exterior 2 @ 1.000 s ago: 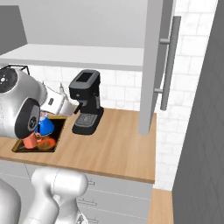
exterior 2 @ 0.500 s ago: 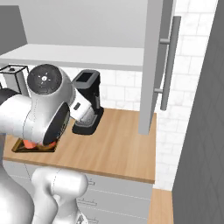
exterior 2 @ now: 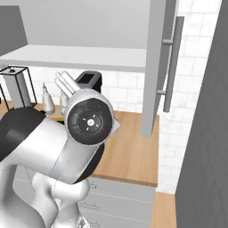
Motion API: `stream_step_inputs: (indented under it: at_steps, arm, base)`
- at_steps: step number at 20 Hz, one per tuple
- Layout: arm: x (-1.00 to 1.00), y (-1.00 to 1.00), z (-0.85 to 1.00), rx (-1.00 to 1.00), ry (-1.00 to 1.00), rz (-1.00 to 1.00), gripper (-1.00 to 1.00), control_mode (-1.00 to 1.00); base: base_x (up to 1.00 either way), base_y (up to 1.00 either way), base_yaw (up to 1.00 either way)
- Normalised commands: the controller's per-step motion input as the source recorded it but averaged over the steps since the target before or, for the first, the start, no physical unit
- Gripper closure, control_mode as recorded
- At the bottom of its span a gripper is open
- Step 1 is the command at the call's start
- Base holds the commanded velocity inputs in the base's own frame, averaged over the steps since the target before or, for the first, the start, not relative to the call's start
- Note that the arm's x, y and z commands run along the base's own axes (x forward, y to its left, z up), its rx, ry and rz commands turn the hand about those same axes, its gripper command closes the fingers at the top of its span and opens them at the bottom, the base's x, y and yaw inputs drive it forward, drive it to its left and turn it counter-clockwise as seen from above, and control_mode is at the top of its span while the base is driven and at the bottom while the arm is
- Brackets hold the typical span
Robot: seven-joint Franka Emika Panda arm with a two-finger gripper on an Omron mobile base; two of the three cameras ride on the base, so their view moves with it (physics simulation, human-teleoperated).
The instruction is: Pick the kettle from the counter and place it on the tray. Then pick the mug from the cabinet and place it on the tray. Then close the cabinet doors.
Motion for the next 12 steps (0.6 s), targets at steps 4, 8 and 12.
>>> stream_step_inputs:
  at_steps: [4, 8, 12]
  arm:
    - [-0.25, -0.43, 0.01, 0.05, 0.06, 0.0, -1.0, -1.0]
    - [-0.47, -0.3, -0.03, 0.04, 0.06, 0.0, -1.0, -1.0]
    - [-0.56, -0.26, 0.0, 0.19, 0.01, 0.0, -1.0, -1.0]
  base:
    - [0.0, 0.0, 0.0]
    - [0.0, 0.0, 0.0]
    - [0.0, 0.0, 0.0]
